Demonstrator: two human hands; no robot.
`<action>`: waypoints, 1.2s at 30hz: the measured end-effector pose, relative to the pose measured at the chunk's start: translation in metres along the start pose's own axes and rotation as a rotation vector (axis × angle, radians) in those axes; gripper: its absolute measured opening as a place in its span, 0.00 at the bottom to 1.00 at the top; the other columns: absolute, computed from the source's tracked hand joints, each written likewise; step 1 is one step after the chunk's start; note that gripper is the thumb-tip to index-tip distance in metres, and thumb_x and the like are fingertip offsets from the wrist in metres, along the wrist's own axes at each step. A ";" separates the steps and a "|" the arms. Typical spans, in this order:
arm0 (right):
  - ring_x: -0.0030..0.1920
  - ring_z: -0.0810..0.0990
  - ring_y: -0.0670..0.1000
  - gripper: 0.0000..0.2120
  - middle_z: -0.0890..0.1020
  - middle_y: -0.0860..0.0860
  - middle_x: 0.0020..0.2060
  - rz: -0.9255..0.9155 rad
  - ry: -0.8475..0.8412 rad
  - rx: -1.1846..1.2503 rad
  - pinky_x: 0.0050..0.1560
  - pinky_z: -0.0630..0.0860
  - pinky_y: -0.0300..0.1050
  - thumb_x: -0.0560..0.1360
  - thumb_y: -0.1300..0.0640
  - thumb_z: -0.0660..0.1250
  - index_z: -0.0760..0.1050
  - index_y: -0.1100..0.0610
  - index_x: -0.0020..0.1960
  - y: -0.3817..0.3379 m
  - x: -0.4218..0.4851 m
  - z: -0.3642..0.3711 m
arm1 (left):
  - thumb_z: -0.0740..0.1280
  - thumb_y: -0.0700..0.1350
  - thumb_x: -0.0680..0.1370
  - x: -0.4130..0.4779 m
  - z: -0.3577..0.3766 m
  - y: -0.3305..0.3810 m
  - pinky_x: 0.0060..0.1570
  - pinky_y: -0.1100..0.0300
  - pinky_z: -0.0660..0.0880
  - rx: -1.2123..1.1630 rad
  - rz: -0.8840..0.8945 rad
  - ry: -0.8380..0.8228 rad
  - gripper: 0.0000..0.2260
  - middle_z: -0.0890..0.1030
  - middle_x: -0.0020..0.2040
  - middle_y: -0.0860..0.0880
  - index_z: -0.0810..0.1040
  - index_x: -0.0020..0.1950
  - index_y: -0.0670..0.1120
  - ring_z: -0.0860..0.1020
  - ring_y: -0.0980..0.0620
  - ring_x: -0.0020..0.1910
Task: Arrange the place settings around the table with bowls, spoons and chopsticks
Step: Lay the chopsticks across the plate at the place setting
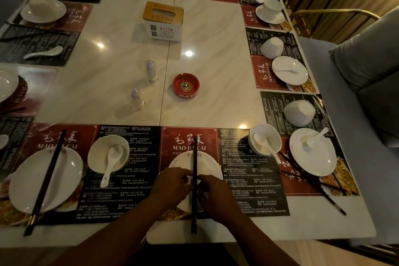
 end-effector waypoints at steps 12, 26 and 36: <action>0.52 0.83 0.44 0.18 0.85 0.45 0.52 0.029 -0.014 0.051 0.55 0.76 0.35 0.77 0.57 0.68 0.76 0.47 0.66 0.006 0.002 0.000 | 0.74 0.53 0.74 -0.003 0.000 -0.002 0.54 0.60 0.79 -0.017 -0.023 0.002 0.18 0.84 0.50 0.57 0.80 0.63 0.56 0.81 0.59 0.46; 0.45 0.79 0.37 0.06 0.81 0.39 0.45 0.192 0.364 0.065 0.50 0.80 0.40 0.77 0.54 0.69 0.81 0.47 0.53 0.050 -0.021 -0.109 | 0.73 0.50 0.75 0.015 -0.016 0.022 0.45 0.63 0.78 -0.052 0.040 0.124 0.10 0.81 0.42 0.61 0.83 0.55 0.53 0.78 0.62 0.39; 0.51 0.81 0.53 0.17 0.84 0.55 0.55 0.381 0.490 -0.018 0.52 0.73 0.44 0.78 0.55 0.68 0.77 0.57 0.65 0.153 0.008 -0.234 | 0.68 0.48 0.75 0.066 0.001 0.123 0.46 0.53 0.80 -0.069 0.180 0.115 0.09 0.81 0.43 0.56 0.82 0.54 0.53 0.79 0.56 0.42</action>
Point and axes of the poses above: each hand's wrist, its own x-axis towards the middle knuckle, its own z-axis out of the palm, y = z × x, the point moved 7 cm from there along x, towards the middle knuckle
